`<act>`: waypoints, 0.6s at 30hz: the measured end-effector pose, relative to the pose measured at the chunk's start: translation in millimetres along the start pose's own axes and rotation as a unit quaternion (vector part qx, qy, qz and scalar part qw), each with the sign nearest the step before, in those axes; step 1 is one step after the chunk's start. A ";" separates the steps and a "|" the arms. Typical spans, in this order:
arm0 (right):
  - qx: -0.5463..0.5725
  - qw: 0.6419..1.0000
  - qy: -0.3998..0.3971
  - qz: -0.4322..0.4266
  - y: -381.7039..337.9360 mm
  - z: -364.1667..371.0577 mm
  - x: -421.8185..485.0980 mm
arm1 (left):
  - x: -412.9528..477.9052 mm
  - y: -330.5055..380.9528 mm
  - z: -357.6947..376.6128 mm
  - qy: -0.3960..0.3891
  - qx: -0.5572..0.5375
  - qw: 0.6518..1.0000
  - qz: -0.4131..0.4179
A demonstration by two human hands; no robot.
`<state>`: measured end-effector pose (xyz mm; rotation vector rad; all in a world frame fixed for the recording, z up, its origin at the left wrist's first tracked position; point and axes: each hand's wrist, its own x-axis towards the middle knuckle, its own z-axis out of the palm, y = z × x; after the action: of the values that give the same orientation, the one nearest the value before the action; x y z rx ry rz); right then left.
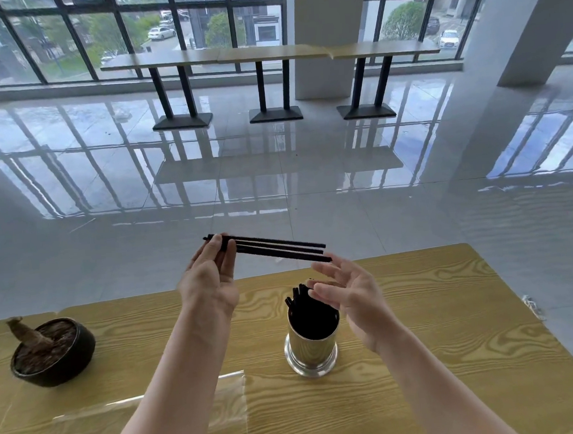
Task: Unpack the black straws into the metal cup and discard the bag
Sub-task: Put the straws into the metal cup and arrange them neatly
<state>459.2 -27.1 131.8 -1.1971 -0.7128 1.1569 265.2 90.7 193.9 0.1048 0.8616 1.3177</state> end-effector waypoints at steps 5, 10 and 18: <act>0.150 0.987 0.042 -0.044 -6.7 24.6 -2.2 | -1.2 -16.5 -11.4 0.049 -0.006 0.998 -0.046; 0.103 0.989 0.090 -0.058 -6.2 32.7 -3.7 | -2.4 -19.6 -14.8 0.088 -0.014 0.995 -0.038; 0.110 0.981 0.132 -0.088 -14.4 24.3 -8.2 | -0.4 -13.3 -10.9 0.093 -0.022 0.994 -0.059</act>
<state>439.1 -26.1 153.2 -1.0530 -0.4656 0.8827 269.2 82.1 179.5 -0.1044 0.9803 1.2476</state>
